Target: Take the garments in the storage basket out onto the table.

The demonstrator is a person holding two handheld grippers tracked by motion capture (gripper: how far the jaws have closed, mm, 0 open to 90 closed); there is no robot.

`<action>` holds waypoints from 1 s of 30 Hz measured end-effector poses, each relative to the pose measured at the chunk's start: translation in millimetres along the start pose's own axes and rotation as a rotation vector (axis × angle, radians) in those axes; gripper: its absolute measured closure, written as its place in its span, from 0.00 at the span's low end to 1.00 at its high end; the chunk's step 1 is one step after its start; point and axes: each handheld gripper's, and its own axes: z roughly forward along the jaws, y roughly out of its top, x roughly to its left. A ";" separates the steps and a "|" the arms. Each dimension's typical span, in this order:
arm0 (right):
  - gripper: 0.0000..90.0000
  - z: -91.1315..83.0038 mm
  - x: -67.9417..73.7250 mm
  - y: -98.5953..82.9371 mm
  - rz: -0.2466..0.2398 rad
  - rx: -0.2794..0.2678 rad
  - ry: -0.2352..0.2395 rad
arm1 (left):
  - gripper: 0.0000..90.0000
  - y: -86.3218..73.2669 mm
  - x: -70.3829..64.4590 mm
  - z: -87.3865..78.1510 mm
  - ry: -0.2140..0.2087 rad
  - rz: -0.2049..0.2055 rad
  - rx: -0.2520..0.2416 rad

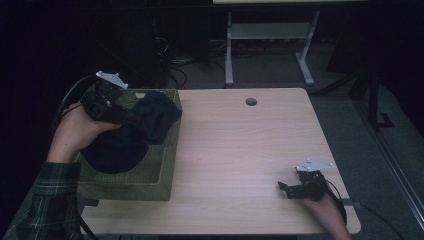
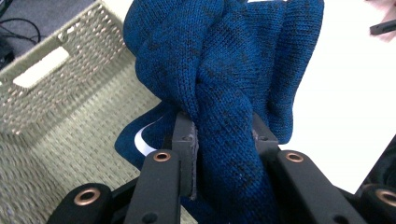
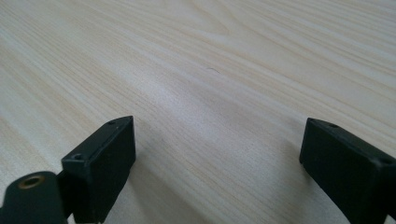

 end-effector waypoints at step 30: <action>0.11 0.0 0.0 0.0 0.000 -0.001 0.000 | 0.79 80.5 -49.4 9.3 -0.137 0.137 -0.049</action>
